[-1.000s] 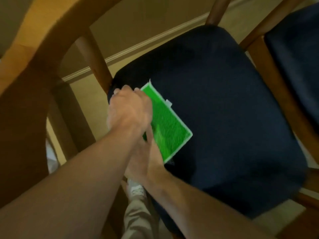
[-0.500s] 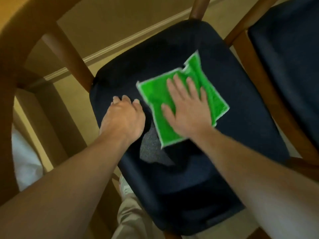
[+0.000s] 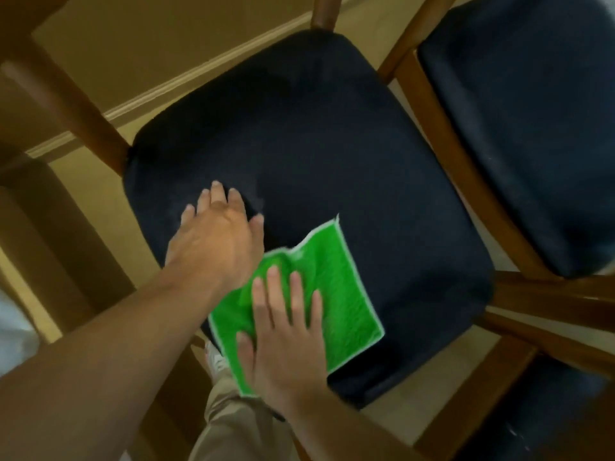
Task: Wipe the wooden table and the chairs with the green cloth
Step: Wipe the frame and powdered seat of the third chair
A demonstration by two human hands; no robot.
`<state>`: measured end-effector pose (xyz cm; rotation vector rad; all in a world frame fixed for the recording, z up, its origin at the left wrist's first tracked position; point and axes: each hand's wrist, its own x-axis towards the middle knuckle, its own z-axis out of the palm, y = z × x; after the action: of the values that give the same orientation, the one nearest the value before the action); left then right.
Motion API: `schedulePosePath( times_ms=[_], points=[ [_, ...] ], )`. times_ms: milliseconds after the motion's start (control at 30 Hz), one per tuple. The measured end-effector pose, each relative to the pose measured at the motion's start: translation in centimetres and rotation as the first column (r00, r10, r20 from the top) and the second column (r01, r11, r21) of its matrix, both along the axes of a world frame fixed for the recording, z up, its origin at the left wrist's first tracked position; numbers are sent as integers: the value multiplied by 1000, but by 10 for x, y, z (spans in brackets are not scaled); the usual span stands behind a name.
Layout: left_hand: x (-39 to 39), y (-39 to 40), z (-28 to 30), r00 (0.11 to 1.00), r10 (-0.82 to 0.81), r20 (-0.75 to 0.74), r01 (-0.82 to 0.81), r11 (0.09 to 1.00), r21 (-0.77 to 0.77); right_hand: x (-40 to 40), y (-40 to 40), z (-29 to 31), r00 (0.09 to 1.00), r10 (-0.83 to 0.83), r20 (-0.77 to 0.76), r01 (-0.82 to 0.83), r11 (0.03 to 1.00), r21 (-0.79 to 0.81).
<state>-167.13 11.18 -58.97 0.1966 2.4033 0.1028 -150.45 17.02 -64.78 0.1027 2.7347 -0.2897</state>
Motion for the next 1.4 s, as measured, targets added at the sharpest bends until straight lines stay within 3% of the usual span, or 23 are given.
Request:
schedulePosePath(
  times_ms=[233, 433, 533, 667, 767, 967, 1167, 1267, 1400],
  points=[
    [-6, 32, -7, 989, -141, 46, 144, 987, -75, -26, 65, -7, 976, 217, -18, -217, 971, -99],
    [-24, 42, -7, 936, -290, 200, 333, 913, -235, -103, 169, -3, 980, -185, -78, 192, 976, 101],
    [-22, 47, -3, 924, -294, 244, 356, 895, -269, -110, 209, -1, 905, -416, -86, 422, 904, 66],
    [-17, 56, -3, 925, -313, 214, 366, 886, -285, -103, 181, -6, 796, -598, -92, 605, 789, 109],
    [-18, 58, -4, 924, -316, 214, 368, 886, -283, -83, 131, -2, 848, -529, -26, 528, 840, 127],
    [-19, 60, -12, 946, -278, 166, 316, 906, -282, 0, 20, 2, 991, -120, 60, 120, 993, 4],
    [-17, 56, -21, 943, -297, 147, 328, 898, -293, -11, 76, -1, 988, 141, 59, -133, 984, -123],
    [-17, 57, -22, 943, -285, 174, 326, 900, -289, -55, 129, 1, 1000, 17, 9, -17, 1000, 6],
    [-20, 59, -24, 960, -173, 219, 234, 925, -299, -117, 183, 2, 954, -299, 8, 298, 952, 71]
  ],
)
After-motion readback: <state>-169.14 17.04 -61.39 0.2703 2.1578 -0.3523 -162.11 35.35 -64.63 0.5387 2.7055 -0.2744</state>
